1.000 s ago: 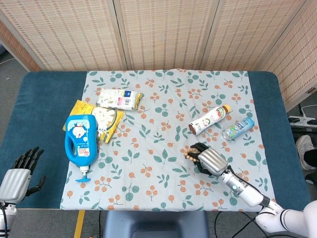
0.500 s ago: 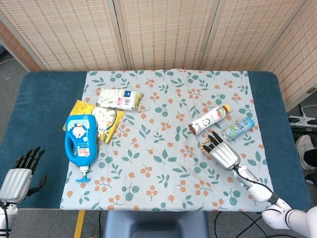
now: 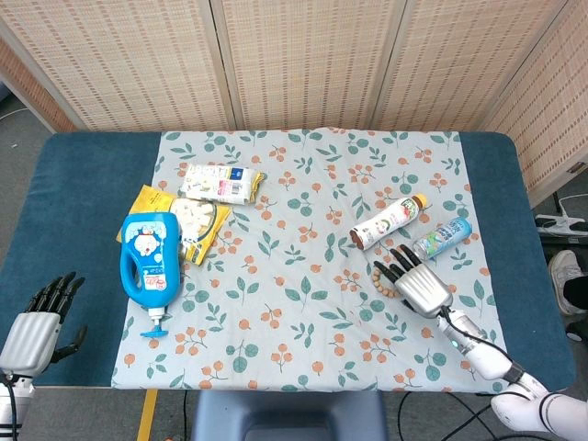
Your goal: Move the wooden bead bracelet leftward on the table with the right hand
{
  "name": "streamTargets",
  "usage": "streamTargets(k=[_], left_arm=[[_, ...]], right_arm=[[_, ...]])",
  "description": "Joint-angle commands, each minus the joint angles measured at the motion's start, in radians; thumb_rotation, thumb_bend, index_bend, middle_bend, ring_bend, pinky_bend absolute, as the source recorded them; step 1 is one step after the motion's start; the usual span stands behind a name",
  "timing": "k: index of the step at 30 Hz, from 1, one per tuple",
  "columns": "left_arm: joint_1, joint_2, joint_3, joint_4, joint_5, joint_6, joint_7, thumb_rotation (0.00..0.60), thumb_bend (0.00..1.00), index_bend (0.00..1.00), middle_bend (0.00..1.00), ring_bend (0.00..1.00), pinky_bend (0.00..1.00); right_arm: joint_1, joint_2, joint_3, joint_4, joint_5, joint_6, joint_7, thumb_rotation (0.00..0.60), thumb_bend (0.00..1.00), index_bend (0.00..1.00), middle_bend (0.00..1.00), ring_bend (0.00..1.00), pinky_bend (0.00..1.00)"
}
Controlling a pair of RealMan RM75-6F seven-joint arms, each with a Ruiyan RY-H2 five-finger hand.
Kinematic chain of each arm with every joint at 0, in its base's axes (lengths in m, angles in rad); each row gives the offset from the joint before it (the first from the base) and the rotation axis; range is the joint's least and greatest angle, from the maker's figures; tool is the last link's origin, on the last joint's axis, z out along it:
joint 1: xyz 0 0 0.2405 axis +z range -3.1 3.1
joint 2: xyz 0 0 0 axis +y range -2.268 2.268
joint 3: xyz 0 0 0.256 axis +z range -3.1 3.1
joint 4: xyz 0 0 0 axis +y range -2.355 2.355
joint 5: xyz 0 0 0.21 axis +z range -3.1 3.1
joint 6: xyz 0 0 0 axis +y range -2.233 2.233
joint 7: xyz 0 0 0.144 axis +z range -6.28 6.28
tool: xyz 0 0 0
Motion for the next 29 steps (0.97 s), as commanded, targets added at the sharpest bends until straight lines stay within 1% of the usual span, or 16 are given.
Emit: streamTargets(k=[1, 2, 4, 6, 8, 9, 10, 14, 16, 18, 20, 23, 29], left_arm=[[0.000, 0.000, -0.001, -0.001, -0.001, 0.000, 0.001, 0.600, 0.44, 0.00, 0.00, 0.00, 0.15], [0.000, 0.001, -0.001, 0.000, -0.001, 0.001, 0.000, 0.600, 0.44, 0.00, 0.00, 0.00, 0.15], [0.001, 0.001, -0.001, 0.000, -0.001, 0.003, -0.002, 0.600, 0.44, 0.00, 0.00, 0.00, 0.15], [0.001, 0.002, -0.002, -0.001, 0.001, 0.006, -0.002, 0.600, 0.44, 0.00, 0.00, 0.00, 0.15], [0.002, 0.002, -0.001, -0.001, 0.004, 0.009, -0.002, 0.600, 0.44, 0.00, 0.00, 0.00, 0.15], [0.003, 0.002, 0.000, -0.001, 0.006, 0.010, 0.000, 0.600, 0.44, 0.00, 0.00, 0.00, 0.15], [0.004, 0.002, 0.001, -0.001, 0.007, 0.011, 0.001, 0.600, 0.44, 0.00, 0.00, 0.00, 0.15], [0.005, 0.002, 0.000, -0.002, 0.008, 0.015, 0.003, 0.600, 0.44, 0.00, 0.00, 0.00, 0.15], [0.004, 0.001, 0.000, -0.001, 0.008, 0.015, 0.005, 0.600, 0.44, 0.00, 0.00, 0.00, 0.15], [0.004, 0.000, -0.001, 0.000, 0.006, 0.014, 0.009, 0.600, 0.44, 0.00, 0.00, 0.00, 0.15], [0.003, -0.002, -0.002, 0.000, 0.005, 0.013, 0.013, 0.600, 0.44, 0.00, 0.00, 0.00, 0.15], [0.002, -0.008, -0.002, 0.002, 0.010, 0.017, 0.022, 0.600, 0.44, 0.00, 0.00, 0.00, 0.15], [0.002, -0.014, 0.001, 0.002, 0.015, 0.018, 0.038, 0.600, 0.44, 0.00, 0.00, 0.00, 0.15]], right_arm=[[-0.010, 0.016, 0.004, -0.026, 0.007, 0.004, -0.009, 0.600, 0.15, 0.00, 0.22, 0.00, 0.00], [-0.016, 0.030, 0.005, -0.051, 0.012, 0.006, -0.012, 0.600, 0.15, 0.00, 0.21, 0.00, 0.00], [-0.034, 0.058, 0.011, -0.108, 0.024, 0.028, -0.019, 0.600, 0.15, 0.00, 0.15, 0.00, 0.00], [-0.065, 0.080, 0.021, -0.168, 0.030, 0.084, -0.009, 0.600, 0.15, 0.00, 0.09, 0.00, 0.00], [-0.107, 0.100, 0.026, -0.229, 0.025, 0.164, 0.014, 0.600, 0.15, 0.00, 0.05, 0.00, 0.00], [-0.140, 0.113, 0.023, -0.268, 0.012, 0.224, 0.028, 0.600, 0.15, 0.00, 0.04, 0.00, 0.00], [-0.163, 0.125, 0.015, -0.293, 0.001, 0.261, 0.033, 0.600, 0.15, 0.00, 0.02, 0.00, 0.00], [-0.276, 0.183, -0.025, -0.384, -0.023, 0.401, -0.010, 0.600, 0.16, 0.00, 0.00, 0.00, 0.00], [-0.319, 0.189, -0.033, -0.394, -0.026, 0.451, -0.014, 0.600, 0.20, 0.00, 0.00, 0.00, 0.00], [-0.356, 0.184, -0.040, -0.370, -0.028, 0.486, -0.003, 0.600, 0.22, 0.00, 0.00, 0.00, 0.00], [-0.367, 0.186, -0.041, -0.359, -0.023, 0.478, -0.005, 0.600, 0.22, 0.00, 0.00, 0.00, 0.00], [-0.375, 0.179, -0.018, -0.347, -0.023, 0.491, -0.010, 0.600, 0.23, 0.00, 0.00, 0.00, 0.00], [-0.394, 0.181, 0.005, -0.352, -0.023, 0.501, -0.020, 0.600, 0.24, 0.00, 0.00, 0.00, 0.00]])
